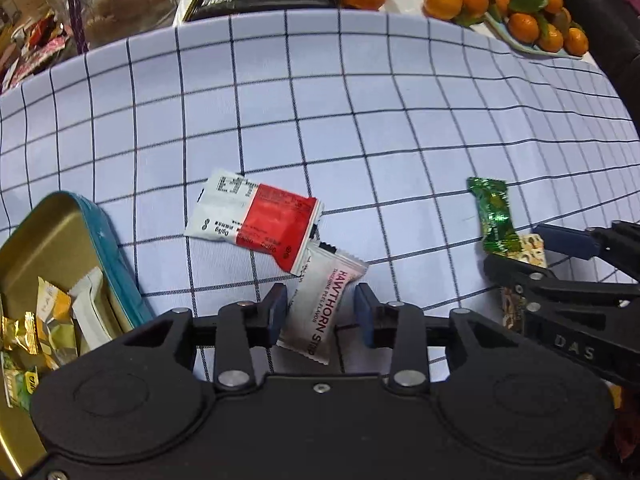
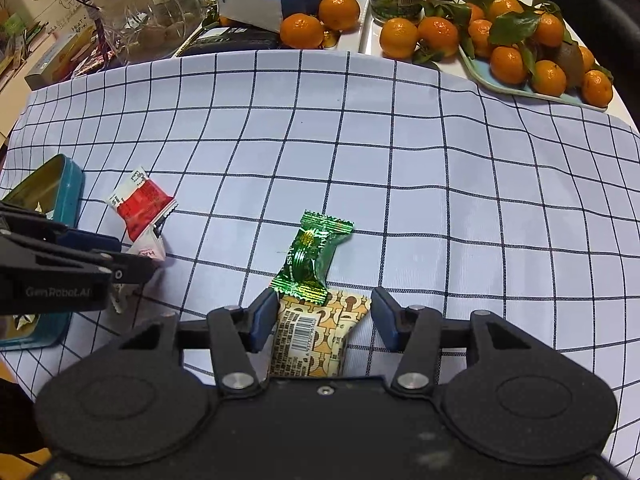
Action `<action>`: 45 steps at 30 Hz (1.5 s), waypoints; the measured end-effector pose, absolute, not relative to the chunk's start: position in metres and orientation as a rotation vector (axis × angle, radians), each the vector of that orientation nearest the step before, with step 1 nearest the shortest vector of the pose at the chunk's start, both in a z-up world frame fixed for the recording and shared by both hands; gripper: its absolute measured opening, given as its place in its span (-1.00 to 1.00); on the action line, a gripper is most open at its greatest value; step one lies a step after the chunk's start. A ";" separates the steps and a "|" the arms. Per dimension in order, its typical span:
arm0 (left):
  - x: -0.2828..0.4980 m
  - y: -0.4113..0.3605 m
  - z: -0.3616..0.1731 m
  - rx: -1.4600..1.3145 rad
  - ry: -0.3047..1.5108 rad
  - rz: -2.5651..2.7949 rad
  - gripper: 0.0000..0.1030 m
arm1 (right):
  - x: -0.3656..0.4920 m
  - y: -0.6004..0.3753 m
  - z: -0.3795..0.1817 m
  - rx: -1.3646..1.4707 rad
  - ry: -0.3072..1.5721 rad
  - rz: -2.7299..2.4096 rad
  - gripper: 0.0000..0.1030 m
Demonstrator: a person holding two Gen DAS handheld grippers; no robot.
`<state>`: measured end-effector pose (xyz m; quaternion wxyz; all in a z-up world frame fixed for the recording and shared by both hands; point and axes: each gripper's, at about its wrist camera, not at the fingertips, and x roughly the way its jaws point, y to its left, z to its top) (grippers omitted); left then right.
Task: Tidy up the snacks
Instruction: 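Grasp the white HAWTHORN STRIP packet with the left tool while the right tool lowers onto the brown packet, then lift the HAWTHORN STRIP packet with the left tool while the right tool opens over the brown packet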
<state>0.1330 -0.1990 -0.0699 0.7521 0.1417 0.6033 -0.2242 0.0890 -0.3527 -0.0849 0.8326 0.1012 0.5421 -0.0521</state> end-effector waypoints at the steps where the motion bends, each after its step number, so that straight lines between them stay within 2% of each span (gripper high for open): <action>1: 0.133 -0.200 -0.070 0.307 1.318 -0.494 -0.01 | 0.090 -0.352 -0.085 0.212 1.149 -0.109 0.06; 5: 0.132 -0.200 -0.070 0.283 1.318 -0.495 0.06 | 0.090 -0.352 -0.086 0.210 1.152 -0.107 0.06; 9: 0.130 -0.202 -0.072 0.257 1.312 -0.512 0.29 | 0.091 -0.351 -0.086 0.199 1.156 -0.094 0.13; 14: 0.133 -0.202 -0.073 0.217 1.320 -0.492 0.32 | 0.092 -0.351 -0.087 0.206 1.156 -0.092 0.17; 27: 0.134 -0.201 -0.074 0.173 1.322 -0.444 0.30 | 0.100 -0.349 -0.086 0.231 1.191 -0.198 0.10; 30: 0.123 -0.199 -0.073 0.186 1.272 -0.435 0.24 | 0.098 -0.347 -0.086 0.228 1.180 -0.218 0.10; 32: 0.113 -0.201 -0.073 0.239 1.221 -0.418 0.11 | 0.095 -0.343 -0.087 0.203 1.166 -0.231 0.08; 35: 0.100 -0.197 -0.073 0.267 1.158 -0.421 -0.17 | 0.088 -0.336 -0.089 0.169 1.134 -0.258 0.05; 36: 0.098 -0.194 -0.072 0.255 1.153 -0.420 -0.41 | 0.085 -0.335 -0.089 0.176 1.122 -0.272 0.03; 45: 0.086 -0.154 -0.071 0.018 1.213 -0.414 -0.43 | 0.045 -0.312 -0.093 0.209 0.989 -0.379 0.02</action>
